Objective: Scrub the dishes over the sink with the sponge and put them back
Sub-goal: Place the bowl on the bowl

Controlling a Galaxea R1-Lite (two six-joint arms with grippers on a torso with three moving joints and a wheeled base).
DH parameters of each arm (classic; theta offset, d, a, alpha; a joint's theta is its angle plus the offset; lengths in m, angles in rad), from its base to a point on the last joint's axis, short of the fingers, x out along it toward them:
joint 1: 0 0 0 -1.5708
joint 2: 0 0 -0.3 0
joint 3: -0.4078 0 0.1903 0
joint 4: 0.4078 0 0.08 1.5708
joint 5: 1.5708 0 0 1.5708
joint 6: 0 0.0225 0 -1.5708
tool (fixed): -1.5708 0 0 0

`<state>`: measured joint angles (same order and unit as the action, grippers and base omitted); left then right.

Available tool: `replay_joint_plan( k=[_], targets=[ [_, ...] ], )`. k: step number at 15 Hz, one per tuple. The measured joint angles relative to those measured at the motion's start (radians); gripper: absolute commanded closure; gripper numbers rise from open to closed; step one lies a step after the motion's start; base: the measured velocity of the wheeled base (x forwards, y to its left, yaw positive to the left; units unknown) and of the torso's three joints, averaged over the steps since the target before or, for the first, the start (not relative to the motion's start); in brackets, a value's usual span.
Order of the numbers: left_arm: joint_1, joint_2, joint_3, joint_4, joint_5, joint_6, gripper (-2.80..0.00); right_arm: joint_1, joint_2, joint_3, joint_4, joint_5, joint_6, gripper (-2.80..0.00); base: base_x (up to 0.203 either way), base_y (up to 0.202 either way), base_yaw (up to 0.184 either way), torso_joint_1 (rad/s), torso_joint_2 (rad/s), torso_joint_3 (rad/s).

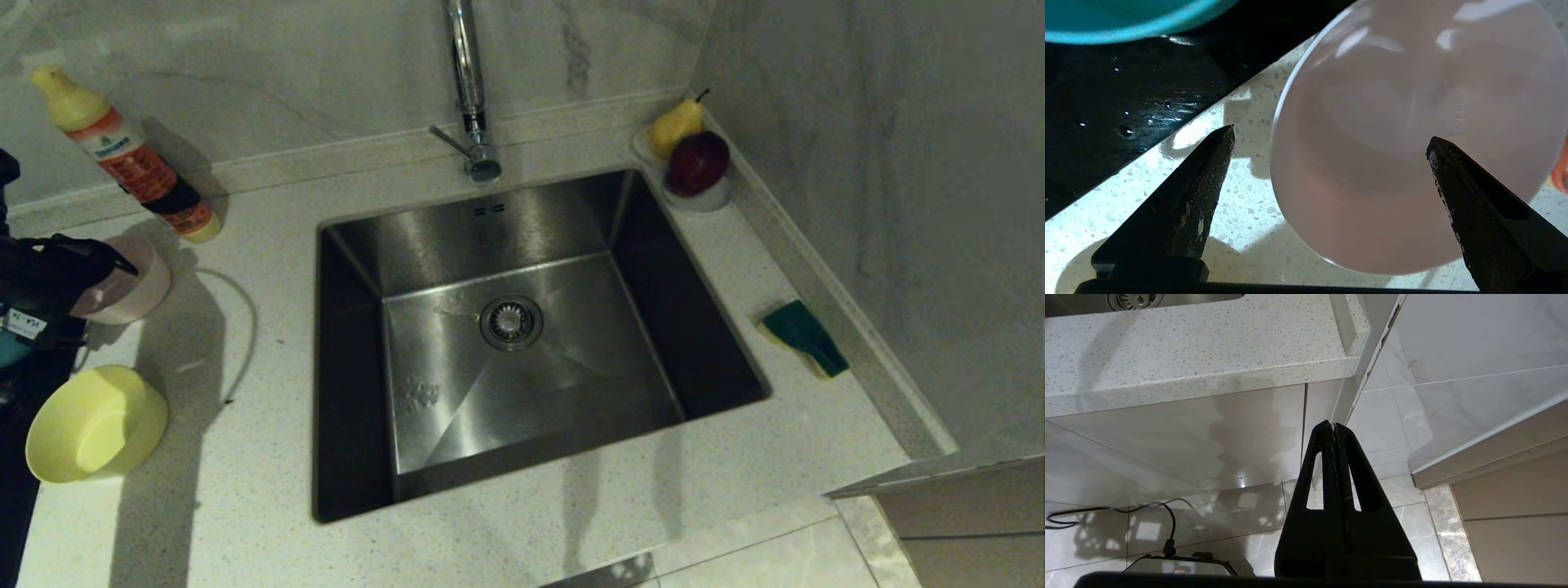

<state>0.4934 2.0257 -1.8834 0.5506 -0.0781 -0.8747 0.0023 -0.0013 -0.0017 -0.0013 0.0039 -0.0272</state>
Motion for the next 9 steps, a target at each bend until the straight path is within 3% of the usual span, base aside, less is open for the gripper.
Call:
replay_joint_plan(
  k=[6,7,9],
  targets=[
    [0.0,0.01,0.001,0.0,0.0,0.002,-2.8,-0.001,0.0,0.0,0.0,0.0,0.0,0.0,0.0,0.0,0.0,0.0,0.0,0.0],
    [0.001,0.014,0.001,0.002,0.001,0.001,-0.15,0.0,0.0,0.0,0.0,0.0,0.0,0.0,0.0,0.0,0.0,0.0,0.0,0.0],
    [0.001,0.019,0.001,0.0,0.002,0.003,0.0,0.0,0.0,0.0,0.0,0.0,0.0,0.0,0.0,0.0,0.0,0.0,0.0,0.0]
  ],
)
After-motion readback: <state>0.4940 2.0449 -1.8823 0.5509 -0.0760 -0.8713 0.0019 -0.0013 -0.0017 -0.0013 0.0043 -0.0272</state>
